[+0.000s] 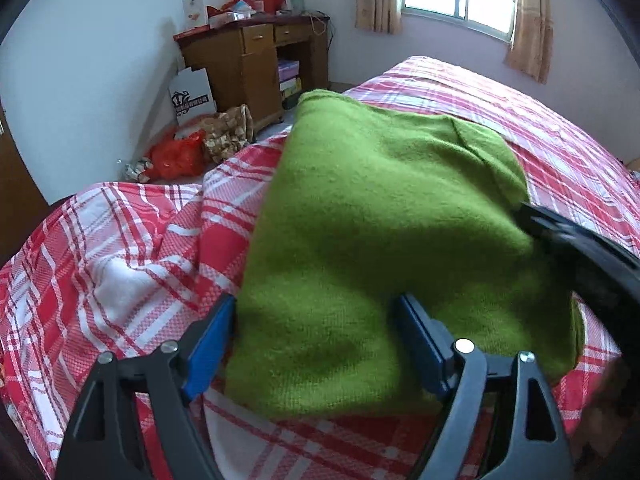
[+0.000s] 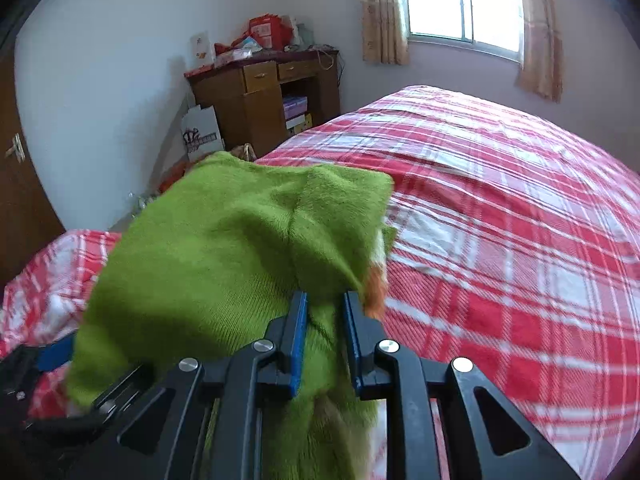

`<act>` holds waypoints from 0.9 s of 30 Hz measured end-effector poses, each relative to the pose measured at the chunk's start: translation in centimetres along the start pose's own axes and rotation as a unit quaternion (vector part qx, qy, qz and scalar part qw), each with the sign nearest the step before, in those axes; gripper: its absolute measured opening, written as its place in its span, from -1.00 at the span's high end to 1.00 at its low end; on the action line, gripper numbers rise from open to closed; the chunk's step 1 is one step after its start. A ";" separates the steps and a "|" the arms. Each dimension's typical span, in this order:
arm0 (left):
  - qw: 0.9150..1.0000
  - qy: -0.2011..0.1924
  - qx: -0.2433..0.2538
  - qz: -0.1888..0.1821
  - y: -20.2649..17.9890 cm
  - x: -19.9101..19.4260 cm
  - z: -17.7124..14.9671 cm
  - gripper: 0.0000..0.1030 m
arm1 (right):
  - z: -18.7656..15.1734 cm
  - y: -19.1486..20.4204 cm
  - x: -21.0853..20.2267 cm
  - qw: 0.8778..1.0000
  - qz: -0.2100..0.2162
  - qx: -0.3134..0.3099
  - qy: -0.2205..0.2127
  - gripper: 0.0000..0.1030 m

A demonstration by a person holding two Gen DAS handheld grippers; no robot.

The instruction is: Fold small clothes

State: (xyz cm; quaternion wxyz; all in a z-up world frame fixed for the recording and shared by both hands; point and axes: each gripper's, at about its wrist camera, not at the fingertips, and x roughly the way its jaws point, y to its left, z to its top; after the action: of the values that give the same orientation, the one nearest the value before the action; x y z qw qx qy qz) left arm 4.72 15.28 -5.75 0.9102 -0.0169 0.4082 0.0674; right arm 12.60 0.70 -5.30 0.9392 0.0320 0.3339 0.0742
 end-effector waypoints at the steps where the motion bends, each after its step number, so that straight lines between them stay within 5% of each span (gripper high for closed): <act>1: 1.000 -0.001 0.003 0.002 -0.1 0.0 0.0 -0.64 | -0.4 -0.2 -1.3 1.000 0.001 0.013 -0.013 0.62; 5: 1.000 -0.005 0.001 0.004 -0.2 0.0 0.0 -0.64 | -2.6 0.3 -4.2 1.000 0.009 0.018 -0.020 0.62; 10: 1.000 0.002 0.001 0.003 -0.1 -0.7 -0.9 -0.64 | -4.8 0.3 -2.0 1.000 0.002 0.012 0.025 0.61; 16: 1.000 0.012 0.017 0.006 0.1 -2.4 -1.8 -0.63 | -5.2 -1.9 -1.5 0.996 0.011 0.076 0.053 0.07; 27: 0.998 0.009 0.060 0.034 0.2 -6.3 -6.5 -0.63 | -8.9 0.7 -9.7 0.999 -0.017 0.037 0.034 0.02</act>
State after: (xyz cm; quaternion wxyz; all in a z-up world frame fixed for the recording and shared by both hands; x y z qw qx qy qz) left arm -4.26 14.27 -5.36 0.9032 0.0516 0.4197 0.0736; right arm -0.55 -0.12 -6.07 0.9265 0.0583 0.3687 0.0472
